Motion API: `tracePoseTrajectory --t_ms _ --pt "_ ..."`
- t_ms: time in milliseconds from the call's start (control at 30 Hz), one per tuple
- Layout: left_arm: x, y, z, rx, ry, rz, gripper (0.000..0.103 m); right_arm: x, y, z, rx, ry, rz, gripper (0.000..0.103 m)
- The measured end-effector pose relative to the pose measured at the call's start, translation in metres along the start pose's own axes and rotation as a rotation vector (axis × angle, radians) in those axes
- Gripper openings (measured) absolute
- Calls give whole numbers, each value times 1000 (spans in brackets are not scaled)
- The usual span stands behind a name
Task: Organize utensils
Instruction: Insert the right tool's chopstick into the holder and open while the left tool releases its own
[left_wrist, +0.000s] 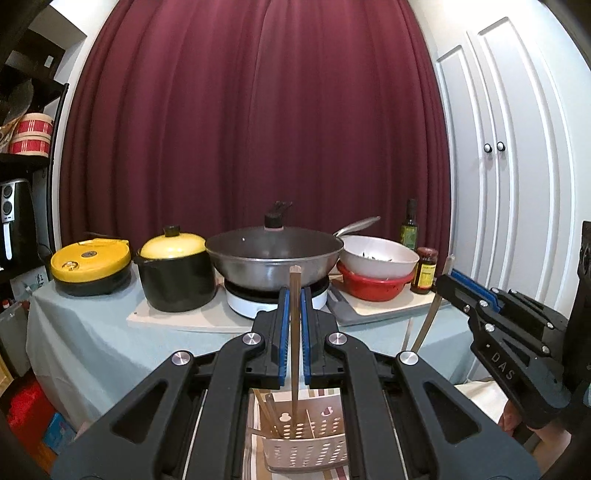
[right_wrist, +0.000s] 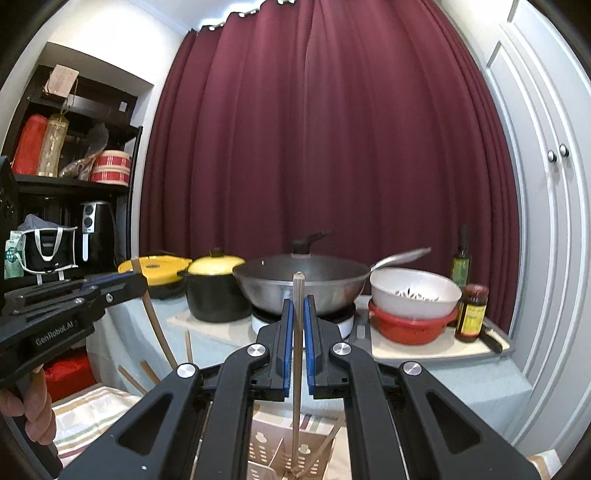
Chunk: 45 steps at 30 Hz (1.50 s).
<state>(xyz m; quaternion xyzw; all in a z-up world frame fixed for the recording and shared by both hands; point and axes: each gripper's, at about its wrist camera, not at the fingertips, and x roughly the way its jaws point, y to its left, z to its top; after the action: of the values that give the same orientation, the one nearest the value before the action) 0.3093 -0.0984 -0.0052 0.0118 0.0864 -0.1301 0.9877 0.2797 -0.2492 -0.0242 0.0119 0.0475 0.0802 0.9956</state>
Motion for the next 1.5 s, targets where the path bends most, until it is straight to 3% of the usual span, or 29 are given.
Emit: tracePoseTrajectory --t_ms 433,533,567,600,700,900,1100,1500 --pt "26 3 -24 21 55 12 9 24 0 -25 -3 82 -13 7" --pt "28 3 -26 34 58 22 22 24 0 -25 -5 78 -23 17" --pt "29 4 -26 33 56 29 32 22 0 -24 -3 69 -31 32" --pt "29 5 -26 28 53 31 37 21 0 -24 -1 63 -35 39" --pt "30 8 -26 15 47 42 49 20 0 -22 -8 56 -40 45" --pt "26 12 -23 6 35 61 65 15 2 -17 -16 32 -57 57" --pt "15 13 -20 14 25 75 72 5 5 -11 -28 22 -67 62" --pt "-41 19 -22 24 2 115 76 -43 10 -7 -26 23 -92 66"
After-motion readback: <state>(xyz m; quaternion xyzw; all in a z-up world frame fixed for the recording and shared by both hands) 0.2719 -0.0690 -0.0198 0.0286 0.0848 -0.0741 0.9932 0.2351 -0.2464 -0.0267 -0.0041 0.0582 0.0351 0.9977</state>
